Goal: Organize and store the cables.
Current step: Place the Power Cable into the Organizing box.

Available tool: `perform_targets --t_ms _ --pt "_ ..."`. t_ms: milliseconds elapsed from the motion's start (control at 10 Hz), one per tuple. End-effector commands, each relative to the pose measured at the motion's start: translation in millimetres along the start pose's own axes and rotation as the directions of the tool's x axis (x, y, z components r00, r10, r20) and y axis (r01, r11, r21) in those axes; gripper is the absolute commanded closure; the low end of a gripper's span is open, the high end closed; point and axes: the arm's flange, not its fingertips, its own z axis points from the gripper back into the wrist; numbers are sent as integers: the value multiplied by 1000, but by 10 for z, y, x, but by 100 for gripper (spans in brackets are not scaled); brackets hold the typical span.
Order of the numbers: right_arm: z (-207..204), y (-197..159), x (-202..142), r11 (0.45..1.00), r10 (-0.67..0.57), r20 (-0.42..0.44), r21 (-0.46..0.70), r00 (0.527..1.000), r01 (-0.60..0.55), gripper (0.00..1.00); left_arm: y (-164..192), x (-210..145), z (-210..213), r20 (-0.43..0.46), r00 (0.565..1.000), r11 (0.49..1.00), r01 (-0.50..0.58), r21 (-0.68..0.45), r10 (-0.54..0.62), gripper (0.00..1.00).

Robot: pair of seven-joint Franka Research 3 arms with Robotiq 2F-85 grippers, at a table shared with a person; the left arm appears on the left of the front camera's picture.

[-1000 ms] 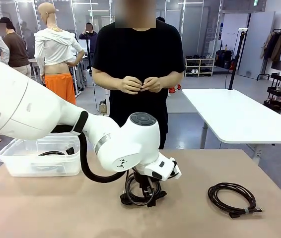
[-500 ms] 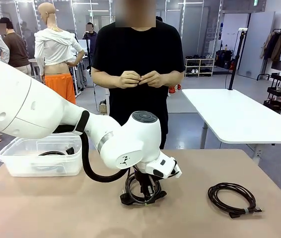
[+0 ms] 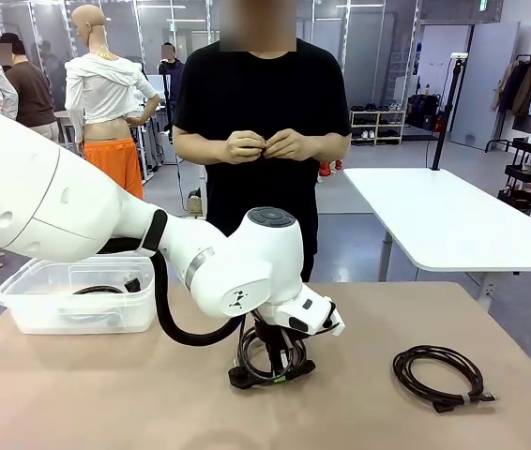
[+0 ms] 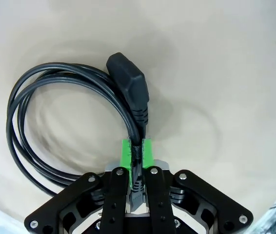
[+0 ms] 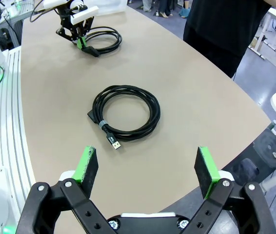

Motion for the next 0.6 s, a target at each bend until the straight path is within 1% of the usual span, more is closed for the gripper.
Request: perform_targets --t_ms 0,100,300,500 --pt "-15 29 48 1000 -26 -3 -17 1000 26 0 -11 6 -23 15 1000 999 19 -51 -18 100" --pt "-15 29 48 1000 -26 -3 -17 1000 26 0 -20 -25 68 17 1000 999 24 -36 -23 100" --pt "-15 29 48 1000 -26 -3 -17 1000 26 0 -5 -156 457 54 998 1000 26 5 -26 100" --pt "-15 29 48 1000 -26 -3 -17 1000 26 0 -32 -352 833 65 994 996 84 39 -87 100"
